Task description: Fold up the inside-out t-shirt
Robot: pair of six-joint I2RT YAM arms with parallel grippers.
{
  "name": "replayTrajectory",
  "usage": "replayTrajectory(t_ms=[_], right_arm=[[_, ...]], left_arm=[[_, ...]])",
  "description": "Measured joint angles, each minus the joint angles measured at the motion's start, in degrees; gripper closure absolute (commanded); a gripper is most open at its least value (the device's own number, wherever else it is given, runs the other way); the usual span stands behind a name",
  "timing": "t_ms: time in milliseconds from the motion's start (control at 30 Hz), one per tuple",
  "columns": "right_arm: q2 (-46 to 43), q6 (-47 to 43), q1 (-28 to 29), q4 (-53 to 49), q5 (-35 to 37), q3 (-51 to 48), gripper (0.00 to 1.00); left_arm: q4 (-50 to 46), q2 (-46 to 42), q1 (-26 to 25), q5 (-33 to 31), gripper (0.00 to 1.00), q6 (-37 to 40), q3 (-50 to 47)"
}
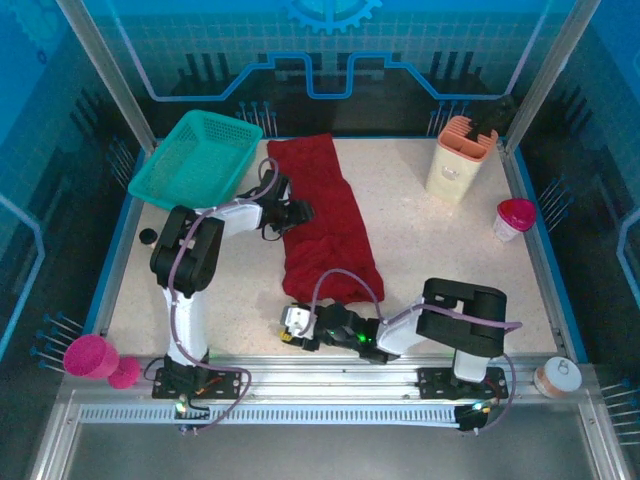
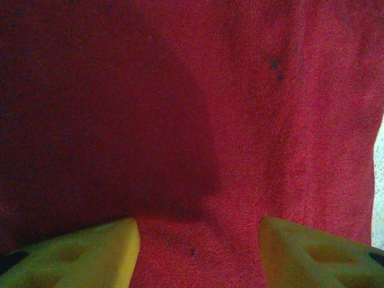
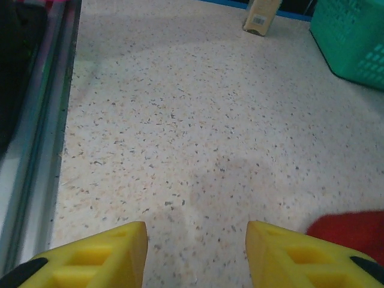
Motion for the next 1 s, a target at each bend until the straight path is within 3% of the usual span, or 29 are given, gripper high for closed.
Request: replayTrajectory(t_ms=[133, 333, 367, 467, 533, 633, 767, 1000], right_arm=[[1.1, -12.3, -0.3, -9.8, 2.3, 7.2, 0.47], [1.2, -28.3, -6.6, -36.6, 2.4, 20.3, 0.47], [1.2, -29.9, -7.5, -39.1, 2.8, 21.2, 0.5], [1.9, -34.2, -8.9, -47.4, 3.3, 23.1, 0.7], [3.3, -36.2, -8.8, -52.8, 3.5, 24.7, 0.88], [3.9, -38.0, -8.6, -56.7, 4.4, 26.2, 1.0], [2.0, -40.2, -8.7, -58.8, 3.8, 25.2, 1.0], [-9.4, -44.5, -12.0, -61.9, -3.4, 20.9, 1.0]], left_arm=[[-0.1, 0.0, 0.0, 0.2, 0.42, 0.0, 0.1], [-0.4, 0.0, 0.0, 0.2, 0.41, 0.0, 0.2], [-0.4, 0.0, 0.0, 0.2, 0.41, 0.0, 0.2], [-0.4, 0.0, 0.0, 0.2, 0.41, 0.0, 0.2], [-0.4, 0.0, 0.0, 0.2, 0.41, 0.0, 0.2], [-0.3, 0.1, 0.0, 0.4, 0.4, 0.0, 0.2], [-1.4, 0.3, 0.0, 0.4, 0.4, 0.0, 1.1], [-3.0, 1.0, 0.0, 0.4, 0.41, 0.1, 2.5]])
